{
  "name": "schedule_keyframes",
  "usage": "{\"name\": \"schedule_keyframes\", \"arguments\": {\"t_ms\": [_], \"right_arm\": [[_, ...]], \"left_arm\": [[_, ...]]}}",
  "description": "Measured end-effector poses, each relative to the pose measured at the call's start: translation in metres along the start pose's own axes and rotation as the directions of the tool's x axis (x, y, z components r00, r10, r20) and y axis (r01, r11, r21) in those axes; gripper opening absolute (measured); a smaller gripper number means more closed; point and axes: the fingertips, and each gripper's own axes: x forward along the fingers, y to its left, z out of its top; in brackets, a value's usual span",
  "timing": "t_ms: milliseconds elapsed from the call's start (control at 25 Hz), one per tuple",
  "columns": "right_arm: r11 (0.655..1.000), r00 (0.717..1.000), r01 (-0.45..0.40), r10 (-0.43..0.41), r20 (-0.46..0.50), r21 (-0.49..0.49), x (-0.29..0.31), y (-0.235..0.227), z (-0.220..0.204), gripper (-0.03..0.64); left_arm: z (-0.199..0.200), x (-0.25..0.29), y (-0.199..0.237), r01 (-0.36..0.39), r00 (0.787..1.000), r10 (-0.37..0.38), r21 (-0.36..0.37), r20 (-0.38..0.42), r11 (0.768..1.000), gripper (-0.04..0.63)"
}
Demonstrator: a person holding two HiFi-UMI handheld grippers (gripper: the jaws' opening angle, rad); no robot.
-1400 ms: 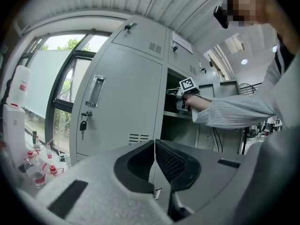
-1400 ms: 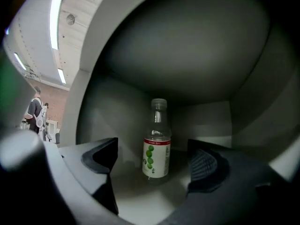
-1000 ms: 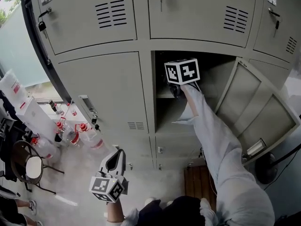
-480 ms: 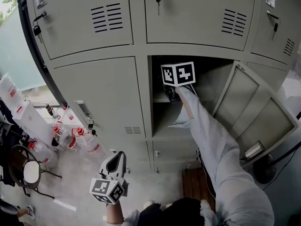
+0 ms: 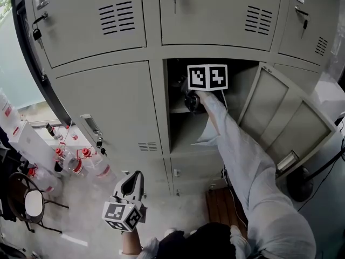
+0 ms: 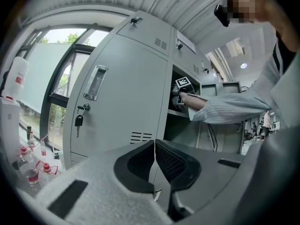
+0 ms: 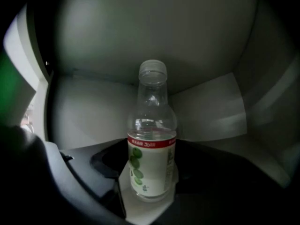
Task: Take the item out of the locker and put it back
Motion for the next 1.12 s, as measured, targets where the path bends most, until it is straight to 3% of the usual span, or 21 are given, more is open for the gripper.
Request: {"name": "schedule_keyframes", "arguments": {"t_ms": [320, 600, 1120], "right_arm": [[0.994, 1.0, -0.021, 0.019, 0.017, 0.105, -0.042, 0.009, 0.0, 0.301], [0.962, 0.998, -0.052, 0.038, 0.056, 0.269, -0.08, 0.014, -0.007, 0.301], [0.954, 0.999, -0.028, 0.02, 0.029, 0.297, -0.142, 0.039, -0.047, 0.301]], "left_arm": [[-0.001, 0.01, -0.011, 0.089, 0.996, -0.089, -0.006, 0.007, 0.996, 0.014], [-0.005, 0.018, -0.022, 0.179, 0.984, -0.179, -0.002, -0.008, 0.984, 0.014], [-0.019, 0.018, -0.042, 0.327, 0.944, -0.327, -0.007, -0.047, 0.945, 0.014]]}}
